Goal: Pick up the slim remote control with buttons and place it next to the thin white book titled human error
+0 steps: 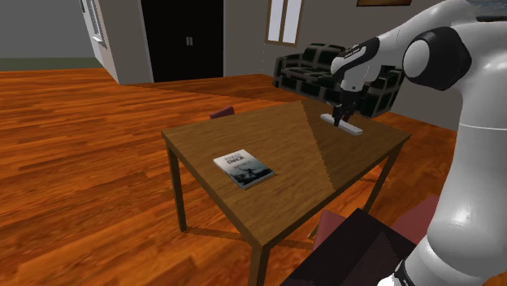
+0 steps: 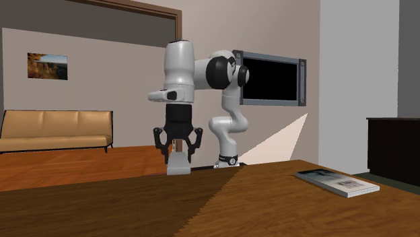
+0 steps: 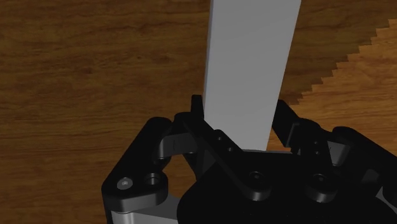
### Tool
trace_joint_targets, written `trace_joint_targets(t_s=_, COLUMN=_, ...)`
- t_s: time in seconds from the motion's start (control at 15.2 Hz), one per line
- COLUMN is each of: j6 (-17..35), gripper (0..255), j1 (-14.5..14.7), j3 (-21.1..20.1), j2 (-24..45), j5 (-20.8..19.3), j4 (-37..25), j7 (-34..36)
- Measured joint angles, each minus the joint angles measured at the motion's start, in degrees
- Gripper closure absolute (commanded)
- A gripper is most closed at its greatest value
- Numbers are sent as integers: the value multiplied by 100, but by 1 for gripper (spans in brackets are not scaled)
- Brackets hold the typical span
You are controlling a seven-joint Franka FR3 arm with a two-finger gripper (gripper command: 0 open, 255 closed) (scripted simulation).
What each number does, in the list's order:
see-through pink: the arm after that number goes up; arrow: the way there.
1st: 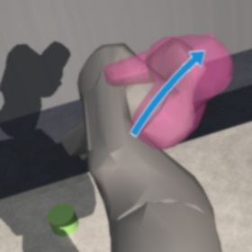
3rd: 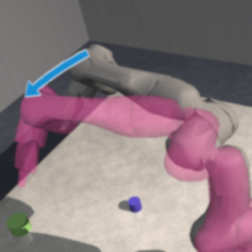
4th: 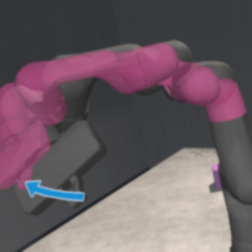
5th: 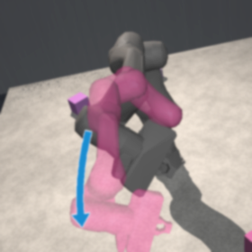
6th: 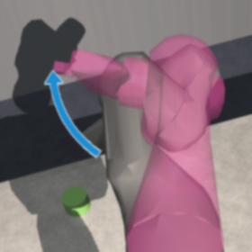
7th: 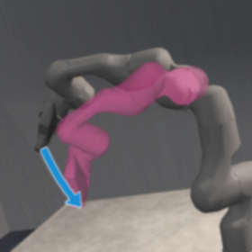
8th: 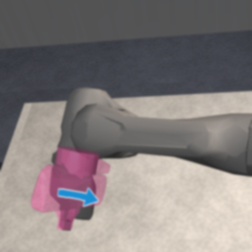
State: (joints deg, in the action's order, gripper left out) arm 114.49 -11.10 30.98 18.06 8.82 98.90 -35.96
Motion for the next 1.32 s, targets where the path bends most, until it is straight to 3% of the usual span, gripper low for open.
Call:
trace_joint_targets(t_s=0.53, j6=346, gripper=255, j1=895, j3=-263, j2=-856, j5=-505, j4=1070, j7=1249)
trace_joint_targets(t_s=1.32, j6=411, gripper=255, j1=1860, j3=-927, j2=-1352, j5=-822, j4=1581, j7=2999)
